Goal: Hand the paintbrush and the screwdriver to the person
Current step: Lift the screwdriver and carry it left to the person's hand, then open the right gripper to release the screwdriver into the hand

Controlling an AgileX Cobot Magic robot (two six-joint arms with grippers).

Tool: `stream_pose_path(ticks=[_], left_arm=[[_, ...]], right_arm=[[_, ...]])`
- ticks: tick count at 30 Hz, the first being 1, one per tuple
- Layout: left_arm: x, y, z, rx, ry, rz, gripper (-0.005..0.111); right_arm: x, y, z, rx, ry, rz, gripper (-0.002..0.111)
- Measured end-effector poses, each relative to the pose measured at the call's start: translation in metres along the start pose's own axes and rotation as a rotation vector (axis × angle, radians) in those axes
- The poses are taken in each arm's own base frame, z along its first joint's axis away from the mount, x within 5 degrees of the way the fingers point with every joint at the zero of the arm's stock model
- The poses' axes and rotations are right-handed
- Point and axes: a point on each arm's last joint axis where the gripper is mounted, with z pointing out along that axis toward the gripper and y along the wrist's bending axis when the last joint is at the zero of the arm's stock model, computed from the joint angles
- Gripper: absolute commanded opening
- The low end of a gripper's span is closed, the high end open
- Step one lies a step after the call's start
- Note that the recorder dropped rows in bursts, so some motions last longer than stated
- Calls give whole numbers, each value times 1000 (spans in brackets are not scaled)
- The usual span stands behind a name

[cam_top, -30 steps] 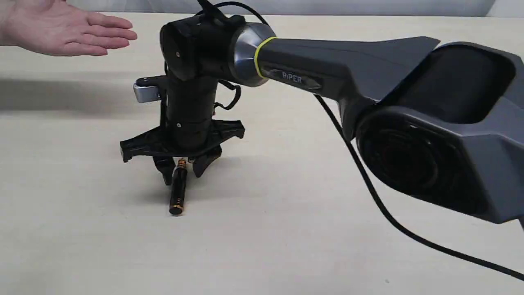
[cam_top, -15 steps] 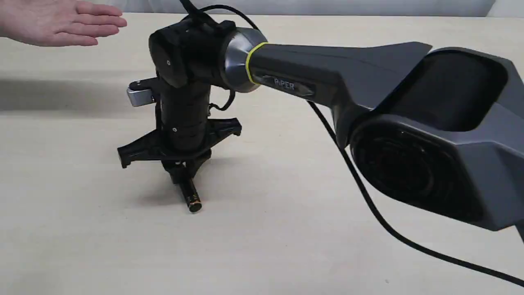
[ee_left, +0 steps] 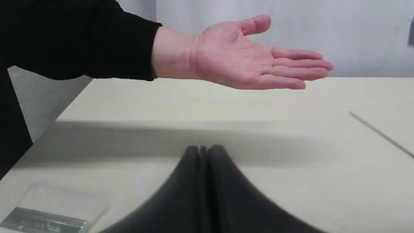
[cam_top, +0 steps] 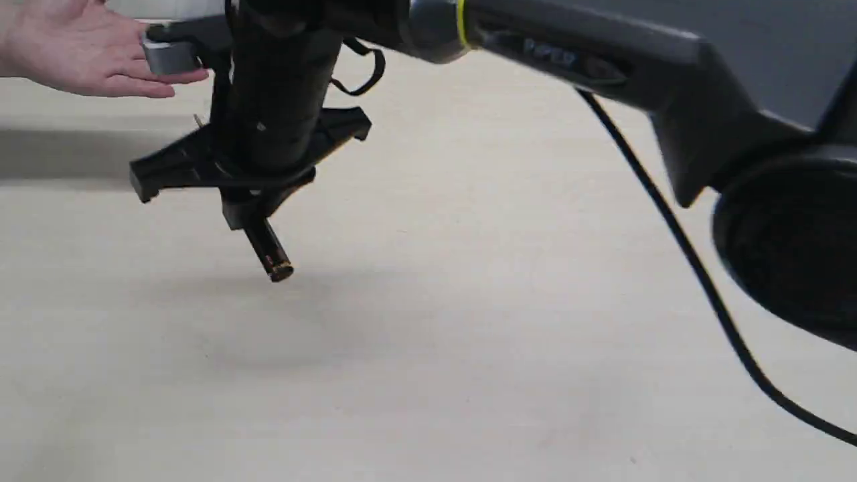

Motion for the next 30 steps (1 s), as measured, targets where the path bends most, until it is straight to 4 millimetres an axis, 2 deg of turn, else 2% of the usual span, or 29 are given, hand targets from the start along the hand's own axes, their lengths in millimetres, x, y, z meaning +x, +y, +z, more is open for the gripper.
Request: stream_pose_path(ticks=[4, 6, 9, 11, 17, 22, 26, 27, 30], left_arm=[[0, 0, 0, 0, 0, 0, 0], [0, 0, 0, 0, 0, 0, 0], [0, 0, 0, 0, 0, 0, 0], [0, 0, 0, 0, 0, 0, 0], [0, 0, 0, 0, 0, 0, 0], [0, 0, 0, 0, 0, 0, 0], [0, 0, 0, 0, 0, 0, 0], [0, 0, 0, 0, 0, 0, 0], [0, 0, 0, 0, 0, 0, 0]], right_arm=[[-4, 14, -44, -54, -146, -33, 4], [-9, 17, -57, -72, -225, -45, 4], [-17, 21, -71, -93, -350, -79, 4], [-21, 22, -73, -99, -401, -99, 4], [-36, 23, -59, -102, -466, -127, 4], [-54, 20, -33, -98, -481, -130, 4], [-60, 16, -12, -81, -471, -170, 5], [-60, 16, -8, -77, -467, -180, 5], [-61, 14, 3, -70, -450, -191, 17]])
